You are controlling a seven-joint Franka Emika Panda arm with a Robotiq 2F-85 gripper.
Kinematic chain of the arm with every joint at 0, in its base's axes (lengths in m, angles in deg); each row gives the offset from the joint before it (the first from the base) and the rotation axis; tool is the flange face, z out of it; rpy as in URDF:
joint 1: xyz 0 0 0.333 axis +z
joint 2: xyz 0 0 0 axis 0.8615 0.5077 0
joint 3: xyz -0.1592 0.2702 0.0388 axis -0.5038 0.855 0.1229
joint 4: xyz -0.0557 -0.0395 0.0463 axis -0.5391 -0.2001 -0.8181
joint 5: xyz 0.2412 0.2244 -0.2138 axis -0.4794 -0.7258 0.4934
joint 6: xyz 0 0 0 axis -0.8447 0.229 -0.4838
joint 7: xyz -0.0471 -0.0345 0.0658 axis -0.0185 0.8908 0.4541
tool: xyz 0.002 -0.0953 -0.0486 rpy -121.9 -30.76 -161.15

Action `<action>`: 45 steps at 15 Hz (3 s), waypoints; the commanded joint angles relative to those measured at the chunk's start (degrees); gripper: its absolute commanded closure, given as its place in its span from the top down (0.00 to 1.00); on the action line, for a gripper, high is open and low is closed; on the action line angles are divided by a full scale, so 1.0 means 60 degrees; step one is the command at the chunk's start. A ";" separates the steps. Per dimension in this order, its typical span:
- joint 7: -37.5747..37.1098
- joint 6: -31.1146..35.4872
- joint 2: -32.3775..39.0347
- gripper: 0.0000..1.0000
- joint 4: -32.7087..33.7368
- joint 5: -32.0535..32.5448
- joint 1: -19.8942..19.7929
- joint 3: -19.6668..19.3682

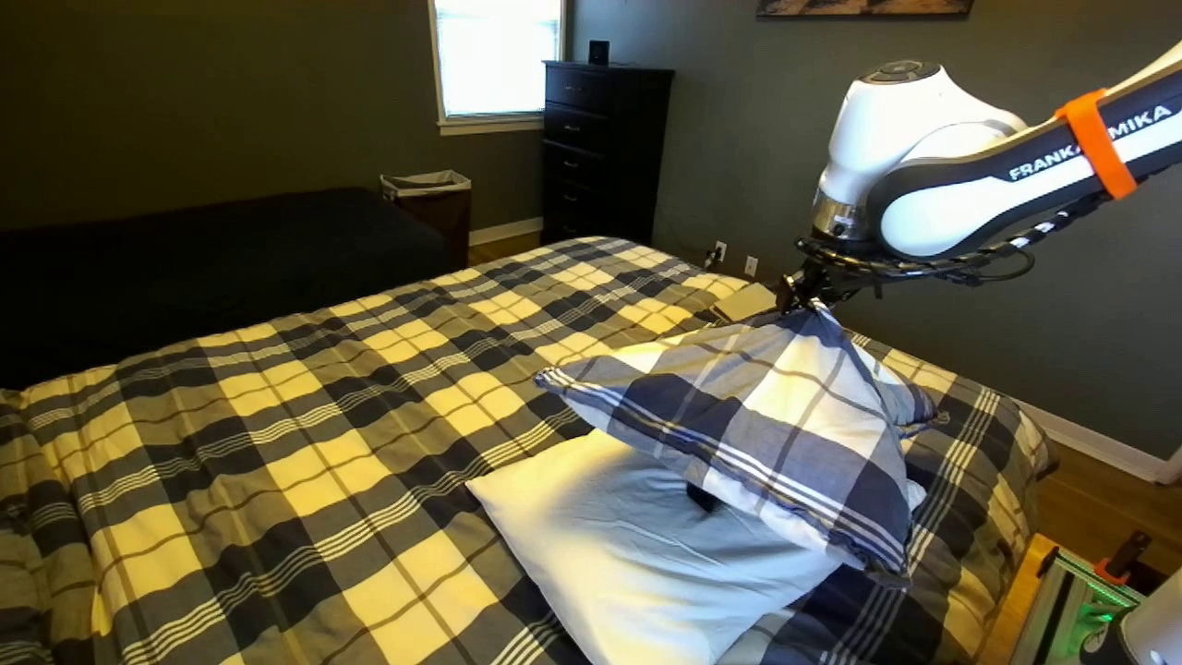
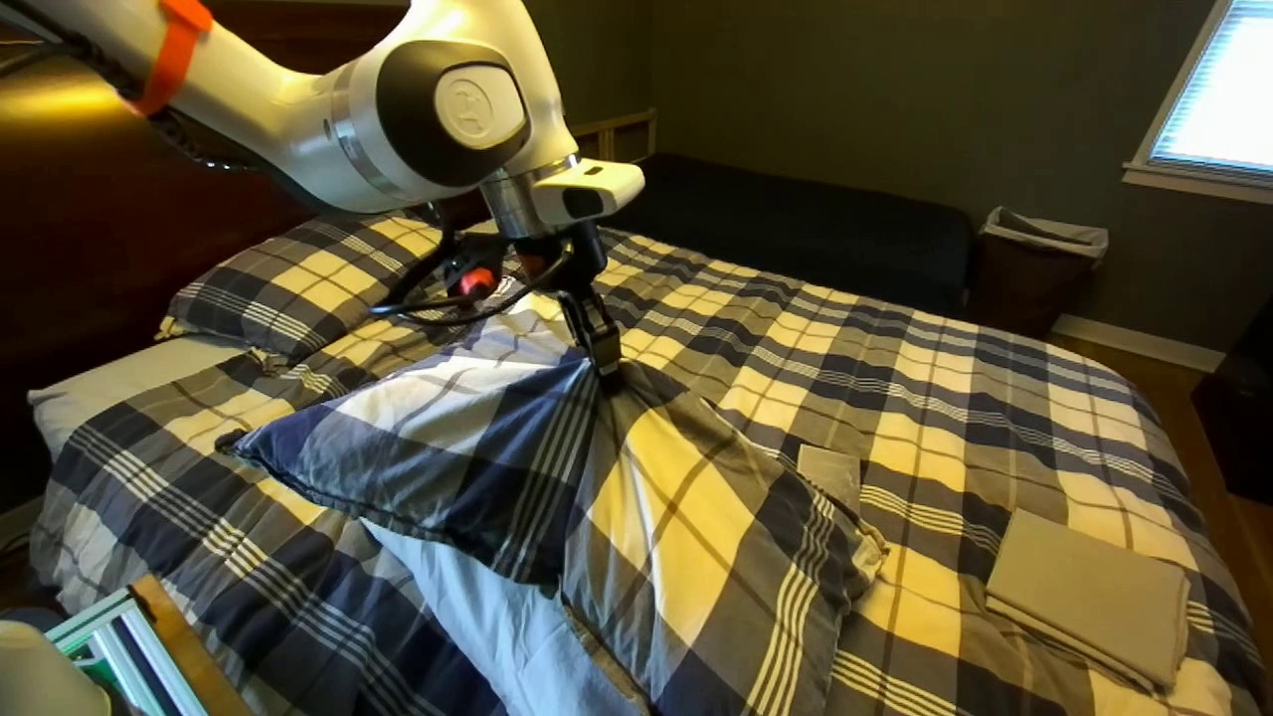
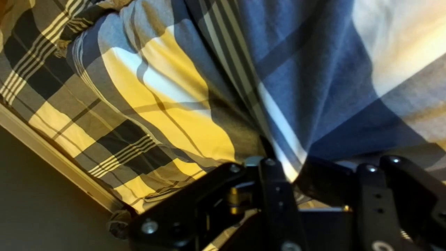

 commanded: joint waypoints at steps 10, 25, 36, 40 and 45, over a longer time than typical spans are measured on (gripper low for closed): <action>-0.1708 0.0166 -0.0232 0.01 0.1290 0.2480 -0.1506 -0.0091; -0.2866 0.0288 0.0324 0.01 0.2514 0.5330 -0.1756 -0.1245; -0.2784 -0.0017 0.0972 0.04 0.2377 0.5839 -0.1393 -0.1821; -0.2784 -0.0016 0.0970 0.04 0.2374 0.5831 -0.1377 -0.1818; -0.3088 -0.0089 0.1497 0.01 0.2715 0.6017 -0.1509 -0.2039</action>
